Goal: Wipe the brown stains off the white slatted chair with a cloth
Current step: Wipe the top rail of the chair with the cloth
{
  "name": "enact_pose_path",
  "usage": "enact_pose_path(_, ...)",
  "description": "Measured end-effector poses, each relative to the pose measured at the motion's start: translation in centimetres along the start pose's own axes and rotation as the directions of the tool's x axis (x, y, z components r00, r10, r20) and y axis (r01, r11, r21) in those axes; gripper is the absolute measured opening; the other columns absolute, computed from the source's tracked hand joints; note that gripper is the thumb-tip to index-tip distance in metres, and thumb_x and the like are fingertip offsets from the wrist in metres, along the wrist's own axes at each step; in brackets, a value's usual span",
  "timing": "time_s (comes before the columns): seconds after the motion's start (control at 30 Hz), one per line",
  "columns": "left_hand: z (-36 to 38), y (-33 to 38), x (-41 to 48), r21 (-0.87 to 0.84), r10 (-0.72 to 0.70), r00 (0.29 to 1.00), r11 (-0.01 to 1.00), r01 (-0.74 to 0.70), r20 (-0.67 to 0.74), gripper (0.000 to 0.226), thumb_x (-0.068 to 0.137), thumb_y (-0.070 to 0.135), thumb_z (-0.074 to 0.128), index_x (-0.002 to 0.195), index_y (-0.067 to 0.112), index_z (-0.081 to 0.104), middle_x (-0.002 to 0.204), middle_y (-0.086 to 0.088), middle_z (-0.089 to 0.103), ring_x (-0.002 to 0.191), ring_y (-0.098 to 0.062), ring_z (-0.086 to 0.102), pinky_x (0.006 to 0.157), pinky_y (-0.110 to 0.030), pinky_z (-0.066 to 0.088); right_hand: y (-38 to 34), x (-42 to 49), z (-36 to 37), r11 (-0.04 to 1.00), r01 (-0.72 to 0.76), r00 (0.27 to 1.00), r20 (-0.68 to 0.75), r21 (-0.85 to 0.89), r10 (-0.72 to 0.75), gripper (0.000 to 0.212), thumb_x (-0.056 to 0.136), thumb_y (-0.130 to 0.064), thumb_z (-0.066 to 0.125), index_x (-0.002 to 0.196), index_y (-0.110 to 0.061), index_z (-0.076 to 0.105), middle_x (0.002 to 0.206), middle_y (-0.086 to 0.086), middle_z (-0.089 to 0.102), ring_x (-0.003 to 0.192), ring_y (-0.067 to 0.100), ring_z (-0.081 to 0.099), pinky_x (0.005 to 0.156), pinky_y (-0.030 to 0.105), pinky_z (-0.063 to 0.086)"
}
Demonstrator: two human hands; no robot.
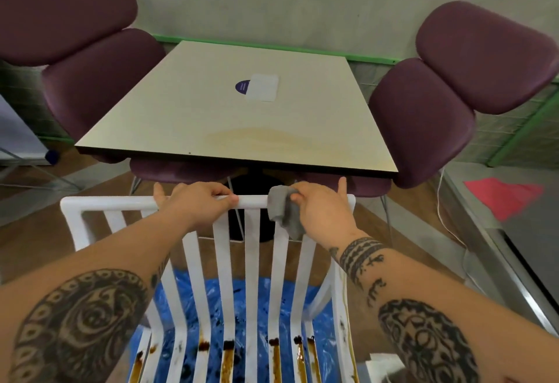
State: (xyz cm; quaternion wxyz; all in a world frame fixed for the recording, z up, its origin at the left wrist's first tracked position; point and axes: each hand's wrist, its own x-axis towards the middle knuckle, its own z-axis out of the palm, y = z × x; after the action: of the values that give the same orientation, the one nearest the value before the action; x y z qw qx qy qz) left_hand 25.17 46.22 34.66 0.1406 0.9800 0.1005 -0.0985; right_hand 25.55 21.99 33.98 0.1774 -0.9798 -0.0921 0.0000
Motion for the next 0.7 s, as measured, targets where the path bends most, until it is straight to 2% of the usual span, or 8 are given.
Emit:
enact_pose_path(0.07, -0.2, 1.1, 0.0, -0.038, -0.026, 1.0, 0.999, 0.026, 0.002, 0.029, 0.093, 0.064, 0.042, 0.107, 0.053, 0.065, 0.104, 0.016, 0.064, 0.127, -0.023, 0.051, 0.115, -0.067, -0.011, -0.5, 0.4, -0.3, 0.997, -0.05, 0.996, -0.071, 0.052, 0.054, 0.025, 0.107, -0.029, 0.036, 0.112, -0.026, 0.06, 0.1, -0.003, 0.067, 0.104, 0.023, 0.063, 0.123, 0.057, -0.003)
enact_pose_path(0.17, 0.6, 4.3, -0.6, -0.095, 0.03, 0.999, 0.995, -0.033, -0.034, 0.032, 0.097, 0.053, 0.037, 0.116, 0.048, 0.063, 0.115, 0.015, 0.066, 0.129, -0.023, 0.051, 0.113, -0.067, -0.018, -1.4, 0.4, -0.3, 0.999, 0.031, 0.992, -0.12, 0.032, -0.027, 0.027, 0.106, -0.033, 0.04, 0.118, -0.026, 0.063, 0.117, -0.003, 0.065, 0.116, 0.021, 0.057, 0.124, 0.052, 0.009)
enact_pose_path(0.27, 2.2, 6.4, -0.9, -0.006, 0.036, 0.999, 0.999, -0.037, -0.019, 0.031, 0.099, 0.045, 0.028, 0.098, 0.045, 0.059, 0.106, 0.01, 0.066, 0.125, -0.026, 0.049, 0.113, -0.071, -0.011, -1.4, -0.1, 0.6, 0.979, 0.185, 0.98, -0.051, -0.09, -0.191, 0.031, 0.102, -0.038, 0.047, 0.121, -0.02, 0.064, 0.125, 0.001, 0.063, 0.117, 0.026, 0.054, 0.104, 0.042, 0.038)
enact_pose_path(0.33, 2.7, 6.5, -0.8, 0.017, 0.04, 0.999, 0.999, -0.039, -0.028, 0.027, 0.099, 0.045, 0.027, 0.095, 0.046, 0.054, 0.101, 0.009, 0.064, 0.124, -0.027, 0.048, 0.113, -0.072, -0.007, -0.8, 0.0, 1.0, 0.955, 0.239, 0.967, -0.046, -0.178, -0.251, 0.029, 0.102, -0.039, 0.047, 0.116, -0.019, 0.062, 0.112, 0.003, 0.066, 0.105, 0.027, 0.056, 0.089, 0.04, 0.041)
enact_pose_path(0.4, 2.9, 6.2, -0.6, -0.001, 0.04, 0.999, 0.999, -0.041, -0.027, 0.028, 0.099, 0.048, 0.028, 0.102, 0.048, 0.055, 0.104, 0.008, 0.064, 0.126, -0.028, 0.045, 0.113, -0.071, -0.005, -0.3, 0.4, 0.7, 0.944, 0.26, 0.963, -0.023, -0.206, -0.27, 0.026, 0.102, -0.039, 0.048, 0.114, -0.02, 0.06, 0.107, 0.003, 0.066, 0.101, 0.028, 0.057, 0.084, 0.041, 0.042)
enact_pose_path(0.5, 2.3, 6.0, -0.6, -0.016, 0.042, 0.999, 0.999, -0.042, 0.024, 0.039, 0.1, 0.055, 0.025, 0.125, 0.052, 0.055, 0.129, 0.01, 0.061, 0.137, -0.03, 0.036, 0.113, -0.07, -0.008, 0.6, 0.9, 0.3, 0.933, 0.294, 0.955, 0.04, -0.206, -0.292, 0.019, 0.1, -0.034, 0.051, 0.113, -0.022, 0.059, 0.105, 0.004, 0.066, 0.098, 0.028, 0.058, 0.083, 0.041, 0.047)
enact_pose_path(0.57, 1.8, 6.3, -0.8, -0.027, 0.039, 0.997, 0.999, -0.037, 0.064, 0.041, 0.101, 0.06, 0.023, 0.127, 0.054, 0.054, 0.138, 0.01, 0.056, 0.142, -0.03, 0.029, 0.114, -0.068, -0.01, 1.7, 0.8, 0.0, 0.934, 0.303, 0.953, 0.044, -0.187, -0.301, 0.013, 0.099, -0.028, 0.053, 0.109, -0.023, 0.059, 0.1, 0.003, 0.066, 0.094, 0.028, 0.059, 0.082, 0.042, 0.049)
enact_pose_path(0.7, 1.4, 6.2, -1.2, -0.027, 0.047, 0.996, 0.999, -0.045, 0.08, 0.033, 0.1, 0.063, 0.029, 0.116, 0.054, 0.056, 0.12, 0.009, 0.062, 0.139, -0.028, 0.033, 0.115, -0.067, -0.008, 4.2, 0.2, -1.3, 0.967, 0.228, 0.973, 0.049, -0.116, -0.223, 0.014, 0.096, -0.023, 0.052, 0.105, -0.024, 0.063, 0.097, 0.0, 0.069, 0.093, 0.025, 0.063, 0.084, 0.043, 0.051)
